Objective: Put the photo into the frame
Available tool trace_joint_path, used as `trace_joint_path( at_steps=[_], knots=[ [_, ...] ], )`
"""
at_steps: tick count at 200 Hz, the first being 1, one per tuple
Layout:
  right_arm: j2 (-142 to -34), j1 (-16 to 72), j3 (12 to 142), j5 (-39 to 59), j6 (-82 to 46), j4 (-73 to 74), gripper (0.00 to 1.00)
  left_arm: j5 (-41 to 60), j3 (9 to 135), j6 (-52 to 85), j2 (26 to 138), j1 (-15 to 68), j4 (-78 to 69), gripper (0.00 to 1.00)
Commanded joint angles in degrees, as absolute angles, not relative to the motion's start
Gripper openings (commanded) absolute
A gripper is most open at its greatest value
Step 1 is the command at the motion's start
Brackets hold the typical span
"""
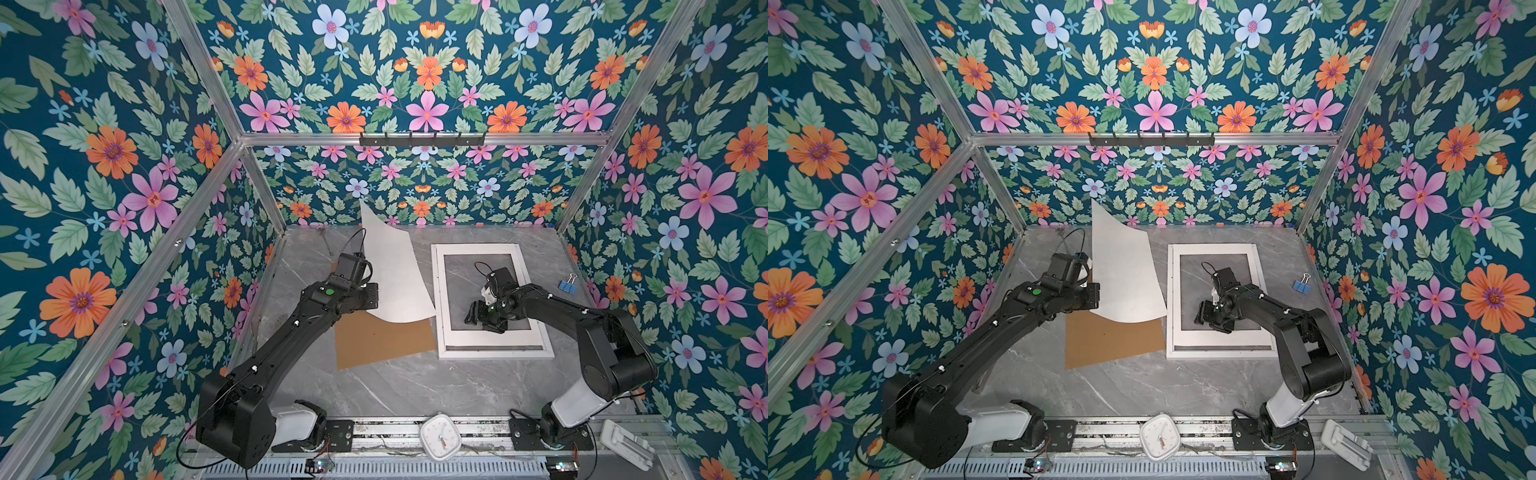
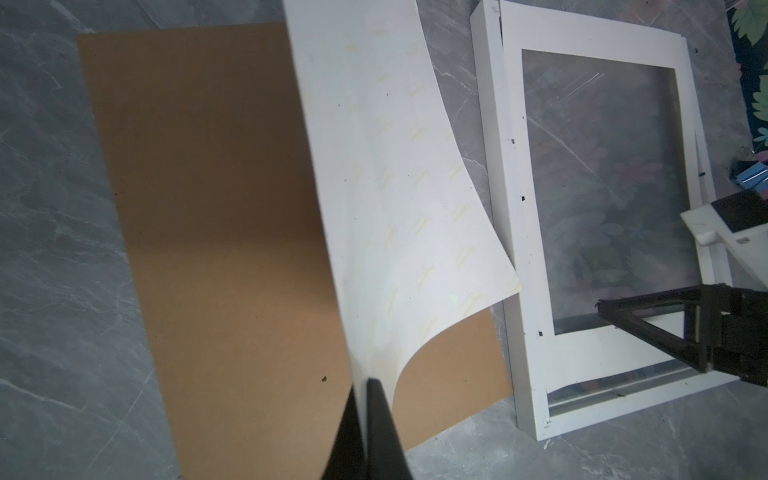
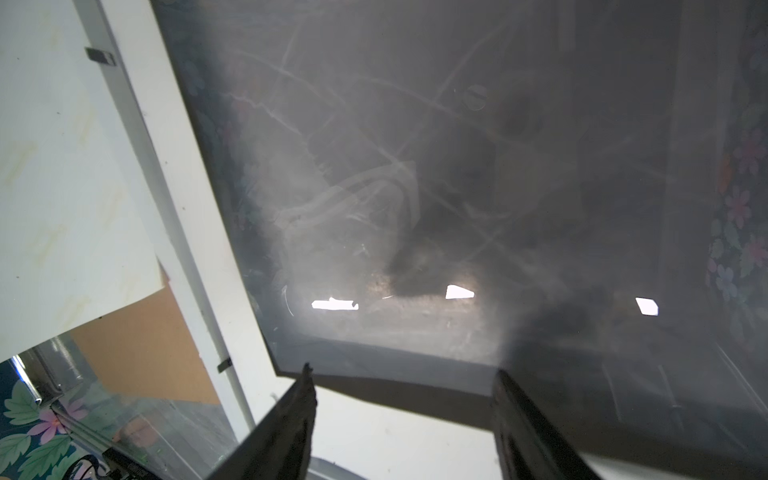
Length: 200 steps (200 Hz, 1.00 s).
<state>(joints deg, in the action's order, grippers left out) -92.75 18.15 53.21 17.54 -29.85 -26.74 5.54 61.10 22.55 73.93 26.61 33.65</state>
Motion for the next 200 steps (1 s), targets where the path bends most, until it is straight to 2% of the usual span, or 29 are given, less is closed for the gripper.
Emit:
trace_joint_path(
  at_steps=[1, 125, 200],
  knots=[
    [-91.61, 18.25, 52.76, 16.98, -30.15, -27.76, 0.67, 5.19, 61.08, 22.15, 73.91, 26.56, 33.26, 0.0],
    [-89.15, 19.34, 50.45, 17.68, -31.9, -27.49, 0.66, 5.45, 61.13, 22.24, 74.08, 26.46, 33.13, 0.0],
    [-86.09, 19.42, 53.52, 17.23, -32.87, -28.64, 0.66, 5.62, 64.29, 22.68, 73.29, 26.46, 36.26, 0.0]
  ],
)
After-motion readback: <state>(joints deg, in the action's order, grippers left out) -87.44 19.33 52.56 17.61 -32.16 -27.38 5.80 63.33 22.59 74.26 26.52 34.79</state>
